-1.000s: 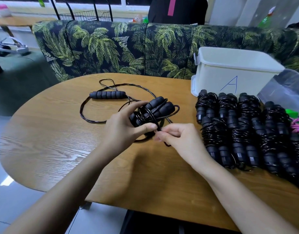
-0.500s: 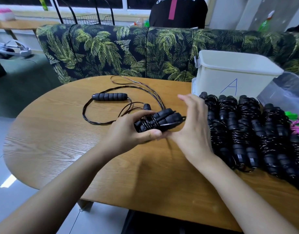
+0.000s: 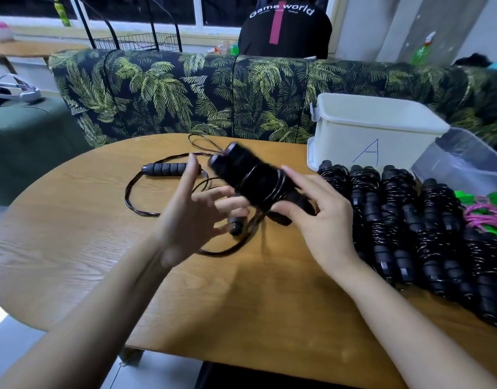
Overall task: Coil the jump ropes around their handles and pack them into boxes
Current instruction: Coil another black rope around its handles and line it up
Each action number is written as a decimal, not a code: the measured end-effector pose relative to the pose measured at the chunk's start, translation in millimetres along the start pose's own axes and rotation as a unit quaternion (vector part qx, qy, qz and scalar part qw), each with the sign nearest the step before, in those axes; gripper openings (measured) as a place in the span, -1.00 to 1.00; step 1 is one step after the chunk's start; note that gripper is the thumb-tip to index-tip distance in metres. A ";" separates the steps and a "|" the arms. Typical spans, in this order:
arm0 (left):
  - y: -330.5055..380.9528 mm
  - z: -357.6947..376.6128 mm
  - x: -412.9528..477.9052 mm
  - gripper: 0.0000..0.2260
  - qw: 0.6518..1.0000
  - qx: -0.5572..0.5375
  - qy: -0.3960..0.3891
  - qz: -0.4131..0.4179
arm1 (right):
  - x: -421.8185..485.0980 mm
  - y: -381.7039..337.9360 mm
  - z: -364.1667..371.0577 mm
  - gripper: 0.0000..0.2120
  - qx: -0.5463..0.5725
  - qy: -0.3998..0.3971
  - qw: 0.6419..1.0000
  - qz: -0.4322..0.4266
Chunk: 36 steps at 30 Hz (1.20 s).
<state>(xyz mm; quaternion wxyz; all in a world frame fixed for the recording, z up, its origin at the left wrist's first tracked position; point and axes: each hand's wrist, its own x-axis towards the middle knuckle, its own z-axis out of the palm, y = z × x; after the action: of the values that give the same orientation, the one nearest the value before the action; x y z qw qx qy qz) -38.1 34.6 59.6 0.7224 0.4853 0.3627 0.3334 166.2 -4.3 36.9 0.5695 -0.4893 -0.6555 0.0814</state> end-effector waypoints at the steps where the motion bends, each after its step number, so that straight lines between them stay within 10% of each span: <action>1: -4.9 6.8 3.1 -0.25 0.999 0.021 0.020 0.025 | 1.1 0.1 1.9 -0.48 0.045 0.020 0.996 0.071; 4: -18.9 29.7 12.2 -0.62 0.972 0.145 0.109 0.147 | 3.4 5.8 6.1 -0.54 0.088 0.045 0.978 0.184; 8: -30.9 37.3 30.4 -0.46 0.941 0.192 0.154 0.233 | 1.7 12.7 11.5 -0.49 0.079 0.052 0.970 0.224; 17: -22.1 27.6 67.5 -0.57 0.963 0.153 0.086 0.204 | 8.6 37.0 2.2 -0.34 0.115 0.043 0.953 0.276; 30: -35.8 23.1 81.7 -0.72 0.963 0.077 0.131 0.222 | -5.3 39.0 21.9 -0.50 -0.294 0.007 0.956 0.012; 36: -41.3 19.2 77.3 -0.73 0.962 0.114 0.104 0.226 | -10.9 34.5 25.5 -0.27 -0.347 -0.080 0.933 0.056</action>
<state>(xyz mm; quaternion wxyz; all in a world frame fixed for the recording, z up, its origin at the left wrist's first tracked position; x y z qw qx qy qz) 23.4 77.5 10.3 0.5266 0.5962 0.3521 0.4932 162.7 16.7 -1.9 0.3047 -0.6843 -0.6577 -0.0801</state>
